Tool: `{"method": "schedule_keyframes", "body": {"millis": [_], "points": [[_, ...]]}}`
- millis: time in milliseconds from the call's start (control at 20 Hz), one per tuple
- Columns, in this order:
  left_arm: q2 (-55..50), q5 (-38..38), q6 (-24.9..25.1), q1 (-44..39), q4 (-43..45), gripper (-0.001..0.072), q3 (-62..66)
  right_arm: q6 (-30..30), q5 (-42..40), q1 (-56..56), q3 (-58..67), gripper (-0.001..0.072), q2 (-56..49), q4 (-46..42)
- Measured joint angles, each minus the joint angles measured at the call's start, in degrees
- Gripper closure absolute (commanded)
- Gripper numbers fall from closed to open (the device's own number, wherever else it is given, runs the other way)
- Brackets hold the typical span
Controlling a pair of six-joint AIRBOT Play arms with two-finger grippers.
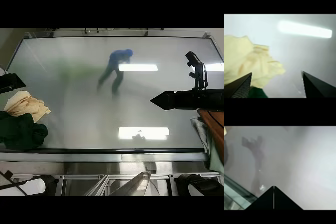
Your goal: Fold the shirts.
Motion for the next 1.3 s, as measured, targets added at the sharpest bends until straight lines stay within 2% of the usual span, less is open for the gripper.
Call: {"method": "schedule_keyframes", "body": {"millis": [250,500,550,650,700,1000,1300], "points": [[-12.8,-2.1,-1.5,0.2,10.9,-0.0013,6.1,0.0,0.0,0.0,0.0,0.0693,0.0,0.0],[-24.3,-4.1,-1.9,0.2,14.1,0.0006,12.3,0.0,0.0,0.0,0.0,0.0693,0.0,0.0],[-26.3,-3.3,-2.0,0.2,14.3,0.0112,13.7,0.0,0.0,0.0,0.0,0.0693,0.0,0.0],[-29.8,-0.9,-2.3,0.2,14.4,0.0564,16.2,0.0,0.0,0.0,0.0,0.0693,0.0,0.0],[-31.3,1.5,-2.2,0.2,14.8,0.0694,17.2,0.0,0.0,0.0,0.0,0.0693,0.0,0.0],[-34.6,9.8,-2.0,-0.4,12.8,0.0694,21.8,0.0,0.0,0.0,0.0,0.0693,0.0,0.0],[-31.6,7.1,1.2,-6.6,-6.8,0.0693,31.5,0.0,0.0,0.0,0.0,0.0693,0.0,0.0]]}}
